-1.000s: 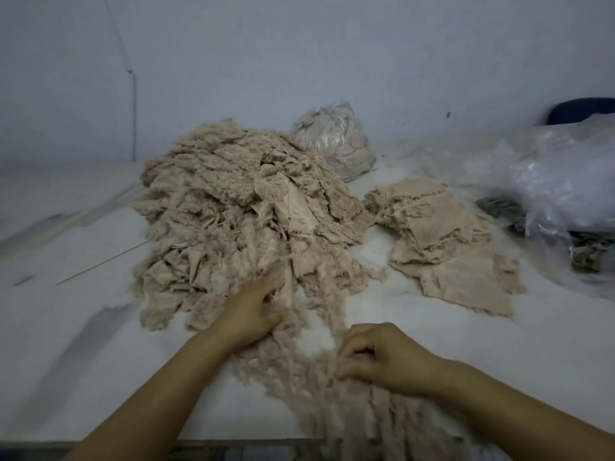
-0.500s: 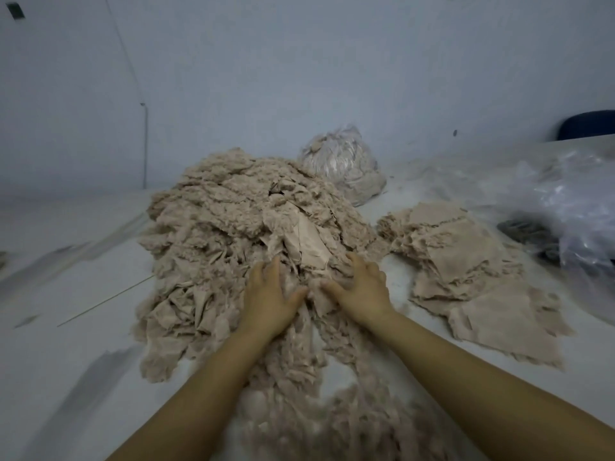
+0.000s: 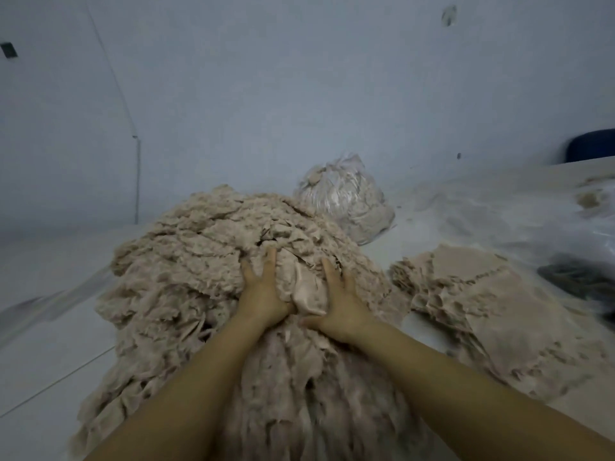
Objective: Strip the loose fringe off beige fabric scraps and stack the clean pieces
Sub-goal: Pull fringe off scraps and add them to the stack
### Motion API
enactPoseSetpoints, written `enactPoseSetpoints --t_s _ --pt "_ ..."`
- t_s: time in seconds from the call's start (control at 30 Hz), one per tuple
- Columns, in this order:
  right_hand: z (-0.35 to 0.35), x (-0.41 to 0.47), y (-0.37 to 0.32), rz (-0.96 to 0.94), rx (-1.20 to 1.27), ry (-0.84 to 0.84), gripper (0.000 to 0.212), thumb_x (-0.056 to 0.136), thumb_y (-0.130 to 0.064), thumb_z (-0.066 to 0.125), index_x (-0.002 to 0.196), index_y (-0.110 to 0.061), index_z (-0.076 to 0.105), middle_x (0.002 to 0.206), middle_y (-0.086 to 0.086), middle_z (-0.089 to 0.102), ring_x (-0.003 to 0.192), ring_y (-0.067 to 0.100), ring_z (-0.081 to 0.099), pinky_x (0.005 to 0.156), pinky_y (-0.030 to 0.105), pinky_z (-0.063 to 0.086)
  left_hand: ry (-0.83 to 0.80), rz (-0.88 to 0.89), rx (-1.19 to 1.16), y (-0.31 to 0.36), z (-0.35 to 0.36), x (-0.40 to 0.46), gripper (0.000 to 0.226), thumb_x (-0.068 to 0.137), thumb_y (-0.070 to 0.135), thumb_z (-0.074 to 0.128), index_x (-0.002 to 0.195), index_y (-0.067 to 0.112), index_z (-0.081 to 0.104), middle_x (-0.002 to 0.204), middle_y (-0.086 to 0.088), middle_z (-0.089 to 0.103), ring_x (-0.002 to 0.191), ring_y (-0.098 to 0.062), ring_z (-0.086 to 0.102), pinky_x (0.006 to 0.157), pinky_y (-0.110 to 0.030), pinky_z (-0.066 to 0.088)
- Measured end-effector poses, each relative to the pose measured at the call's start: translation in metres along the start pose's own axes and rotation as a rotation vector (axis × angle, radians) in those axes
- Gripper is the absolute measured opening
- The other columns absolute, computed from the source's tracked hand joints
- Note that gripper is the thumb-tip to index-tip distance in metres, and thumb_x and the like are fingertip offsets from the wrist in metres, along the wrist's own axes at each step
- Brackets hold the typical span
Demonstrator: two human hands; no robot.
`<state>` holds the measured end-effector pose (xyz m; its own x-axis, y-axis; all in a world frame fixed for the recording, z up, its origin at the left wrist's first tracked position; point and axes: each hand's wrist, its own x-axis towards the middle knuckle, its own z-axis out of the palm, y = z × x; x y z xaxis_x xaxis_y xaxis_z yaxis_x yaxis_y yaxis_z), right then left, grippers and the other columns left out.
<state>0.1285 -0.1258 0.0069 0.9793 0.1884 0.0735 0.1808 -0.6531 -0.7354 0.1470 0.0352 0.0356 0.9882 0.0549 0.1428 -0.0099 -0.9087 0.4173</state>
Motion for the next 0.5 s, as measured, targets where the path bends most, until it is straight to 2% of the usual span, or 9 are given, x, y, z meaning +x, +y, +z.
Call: enactPoseSetpoints --t_s 0.03,0.07,0.1,0.13,0.17,0.23,0.3,0.37,0.5 --pt "-0.002 0.008 -0.003 -0.015 0.002 -0.025 0.114 0.077 -0.041 0.074 0.149 -0.038 -0.015 0.16 0.009 -0.01 0.146 0.032 0.012 0.113 0.04 0.028 -0.033 0.016 -0.016 0.0 0.0 0.007 0.101 0.076 0.044 0.073 0.15 0.031 0.006 0.157 -0.014 0.002 0.132 -0.034 0.039 0.102 -0.032 0.037" --pt "-0.003 0.015 -0.007 -0.035 0.009 -0.042 0.106 0.081 -0.035 0.071 0.152 -0.03 -0.007 0.159 0.012 0.007 0.142 0.032 0.023 0.111 0.038 0.031 -0.048 0.058 -0.036 -0.001 0.001 0.013 0.079 0.081 0.036 0.068 0.146 0.023 0.026 0.15 -0.014 0.028 0.124 -0.03 0.047 0.098 -0.029 0.039" --pt "-0.004 0.021 -0.01 -0.057 0.032 -0.05 0.091 0.084 -0.029 0.067 0.153 -0.019 0.008 0.153 0.015 0.026 0.136 0.032 0.035 0.108 0.036 0.036 -0.025 0.099 -0.061 -0.003 0.002 0.017 0.051 0.086 0.027 0.062 0.133 0.015 0.045 0.135 -0.013 0.049 0.114 -0.029 0.053 0.091 -0.026 0.043" --pt "-0.004 0.024 -0.012 -0.068 0.083 -0.032 0.072 0.086 -0.022 0.064 0.147 -0.01 0.028 0.144 0.016 0.042 0.126 0.031 0.046 0.103 0.035 0.041 0.024 0.102 -0.078 -0.004 0.001 0.018 0.026 0.089 0.019 0.057 0.114 0.01 0.056 0.116 -0.014 0.06 0.103 -0.028 0.058 0.078 -0.024 0.043" --pt "-0.005 0.025 -0.012 -0.047 0.167 0.0 0.053 0.087 -0.018 0.062 0.136 -0.008 0.045 0.133 0.015 0.054 0.115 0.028 0.053 0.097 0.034 0.045 0.079 0.09 -0.101 -0.005 0.002 0.017 0.011 0.09 0.013 0.053 0.098 0.008 0.058 0.101 -0.014 0.063 0.091 -0.027 0.058 0.065 -0.024 0.039" --pt "-0.008 0.023 -0.013 0.008 0.363 0.062 0.041 0.086 -0.016 0.061 0.126 -0.015 0.055 0.123 0.007 0.062 0.105 0.021 0.058 0.09 0.029 0.048 0.156 0.061 -0.167 -0.004 -0.003 0.011 0.007 0.089 0.006 0.05 0.086 0.005 0.057 0.091 -0.018 0.064 0.078 -0.026 0.055 0.053 -0.024 0.03" --pt "-0.011 0.017 -0.018 -0.008 0.458 0.12 0.04 0.085 -0.018 0.063 0.125 -0.016 0.056 0.121 0.004 0.063 0.104 0.018 0.059 0.085 0.025 0.047 0.218 0.097 -0.212 0.004 -0.017 -0.002 0.007 0.087 0.003 0.051 0.085 0.005 0.058 0.085 -0.012 0.063 0.075 -0.024 0.054 0.053 -0.024 0.029" --pt "-0.018 0.008 -0.032 -0.079 0.484 0.201 0.027 0.085 -0.016 0.064 0.112 -0.017 0.06 0.111 0.002 0.066 0.096 0.014 0.059 0.076 0.021 0.044 0.265 0.173 -0.242 0.017 -0.038 -0.019 0.01 0.086 0.003 0.052 0.086 0.011 0.057 0.08 -0.003 0.059 0.073 -0.019 0.051 0.057 -0.026 0.033" --pt "-0.036 -0.032 -0.066 -0.187 0.612 0.277 0.022 0.083 -0.011 0.062 0.098 -0.028 0.061 0.098 -0.005 0.068 0.093 0.015 0.064 0.084 0.029 0.052 0.265 0.201 -0.306 0.038 -0.073 -0.061 0.009 0.084 0.005 0.053 0.087 0.012 0.058 0.076 0.0 0.058 0.07 -0.018 0.053 0.06 -0.029 0.043"
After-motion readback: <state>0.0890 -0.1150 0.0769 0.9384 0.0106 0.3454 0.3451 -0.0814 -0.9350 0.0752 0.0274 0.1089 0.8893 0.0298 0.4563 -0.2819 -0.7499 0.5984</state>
